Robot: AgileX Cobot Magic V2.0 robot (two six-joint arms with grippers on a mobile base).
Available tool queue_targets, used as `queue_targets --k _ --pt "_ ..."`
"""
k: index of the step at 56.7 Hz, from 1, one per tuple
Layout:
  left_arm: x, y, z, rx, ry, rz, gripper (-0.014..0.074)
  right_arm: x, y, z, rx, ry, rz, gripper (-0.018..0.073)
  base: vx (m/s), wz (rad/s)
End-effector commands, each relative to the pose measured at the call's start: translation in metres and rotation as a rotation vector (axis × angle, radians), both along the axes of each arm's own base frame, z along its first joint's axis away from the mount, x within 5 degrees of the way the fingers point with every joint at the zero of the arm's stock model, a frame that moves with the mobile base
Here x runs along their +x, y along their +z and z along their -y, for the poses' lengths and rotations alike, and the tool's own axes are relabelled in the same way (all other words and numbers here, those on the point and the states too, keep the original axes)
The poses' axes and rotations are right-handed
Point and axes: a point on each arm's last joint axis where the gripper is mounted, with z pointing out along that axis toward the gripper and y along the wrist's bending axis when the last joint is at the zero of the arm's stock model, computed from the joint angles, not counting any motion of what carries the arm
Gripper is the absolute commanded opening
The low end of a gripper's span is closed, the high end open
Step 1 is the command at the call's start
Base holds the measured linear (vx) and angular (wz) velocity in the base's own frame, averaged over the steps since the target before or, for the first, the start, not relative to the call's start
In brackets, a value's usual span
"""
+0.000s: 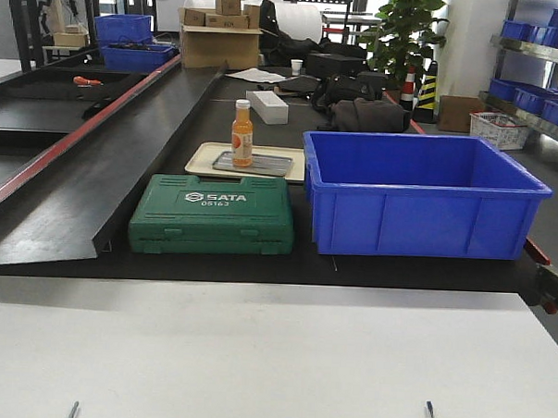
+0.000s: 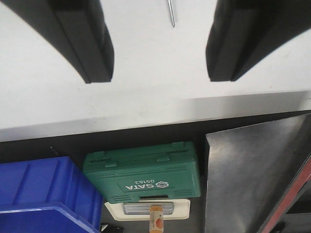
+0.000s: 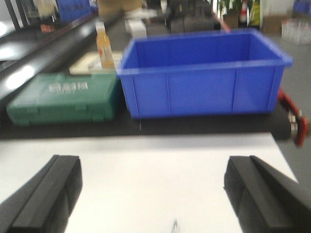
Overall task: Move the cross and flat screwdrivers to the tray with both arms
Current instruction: 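Lower the right gripper and close it on the screwdriver handle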
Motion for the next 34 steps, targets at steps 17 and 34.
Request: queue_targets --k 17,34 --pt "-0.001 0.019 0.001 -0.025 -0.002 0.095 0.0534 0.123 -0.046 -0.005 -0.102 -0.022 -0.661 0.0550 0.00 0.00" --pt "-0.002 0.016 0.001 -0.020 -0.003 0.059 0.0534 0.173 -0.161 -0.012 -0.095 -0.010 -1.009 0.0548 0.00 0.00"
